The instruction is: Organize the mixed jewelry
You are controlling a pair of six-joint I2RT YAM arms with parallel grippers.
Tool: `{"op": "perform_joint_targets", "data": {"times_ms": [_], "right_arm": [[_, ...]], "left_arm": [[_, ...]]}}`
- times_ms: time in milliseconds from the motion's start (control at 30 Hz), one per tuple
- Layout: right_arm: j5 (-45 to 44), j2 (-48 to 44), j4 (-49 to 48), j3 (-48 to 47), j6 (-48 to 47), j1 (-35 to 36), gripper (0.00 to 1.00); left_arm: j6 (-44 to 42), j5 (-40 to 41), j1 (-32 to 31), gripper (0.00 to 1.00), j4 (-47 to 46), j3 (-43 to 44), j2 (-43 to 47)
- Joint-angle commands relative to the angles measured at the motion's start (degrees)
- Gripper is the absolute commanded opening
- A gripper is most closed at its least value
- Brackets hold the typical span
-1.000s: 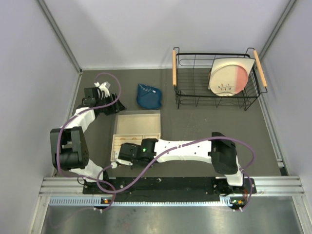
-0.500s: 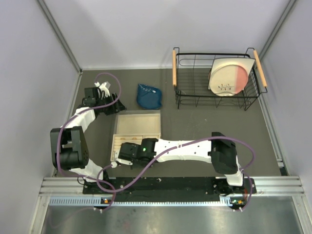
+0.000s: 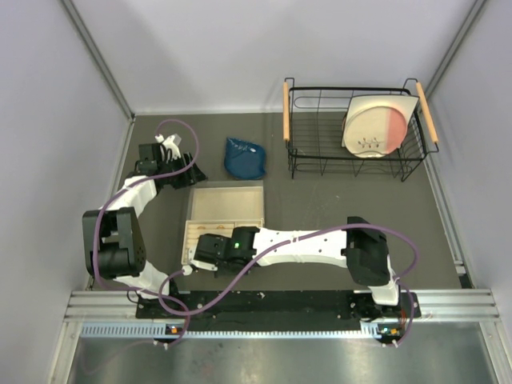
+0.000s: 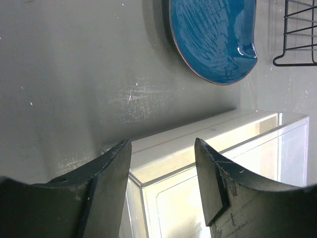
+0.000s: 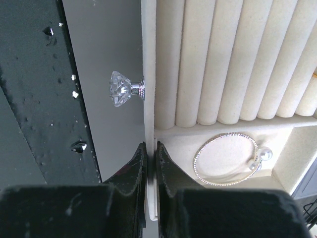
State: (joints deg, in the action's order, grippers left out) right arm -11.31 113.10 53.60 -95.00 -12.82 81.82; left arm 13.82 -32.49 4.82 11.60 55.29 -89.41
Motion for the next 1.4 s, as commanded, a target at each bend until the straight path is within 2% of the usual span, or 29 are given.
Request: {"op": "perform_joint_targets", "data": {"times_ms": [0, 633, 933, 1367], "right_arm": [[-2.14, -1.57, -2.8, -1.06, 0.78, -1.31, 0.0], [-3.81, -2.97, -2.8, -1.94, 0.25, -3.16, 0.0], [-0.82, -2.36, -2.89, -2.29, 1.13, -4.04, 0.0], [-1.79, -3.59, -2.89, 0.16, 0.6, -4.21, 0.0]], "left_arm": [[-0.64, -0.56, -0.6, 0.59, 0.71, 0.87, 0.11], [-0.9, -0.64, -0.51, 0.6, 0.8, 0.87, 0.37], [-0.99, -0.73, -0.6, 0.6, 0.71, 0.79, 0.11], [-1.08, -0.73, -0.6, 0.6, 0.8, 0.79, -0.07]]}}
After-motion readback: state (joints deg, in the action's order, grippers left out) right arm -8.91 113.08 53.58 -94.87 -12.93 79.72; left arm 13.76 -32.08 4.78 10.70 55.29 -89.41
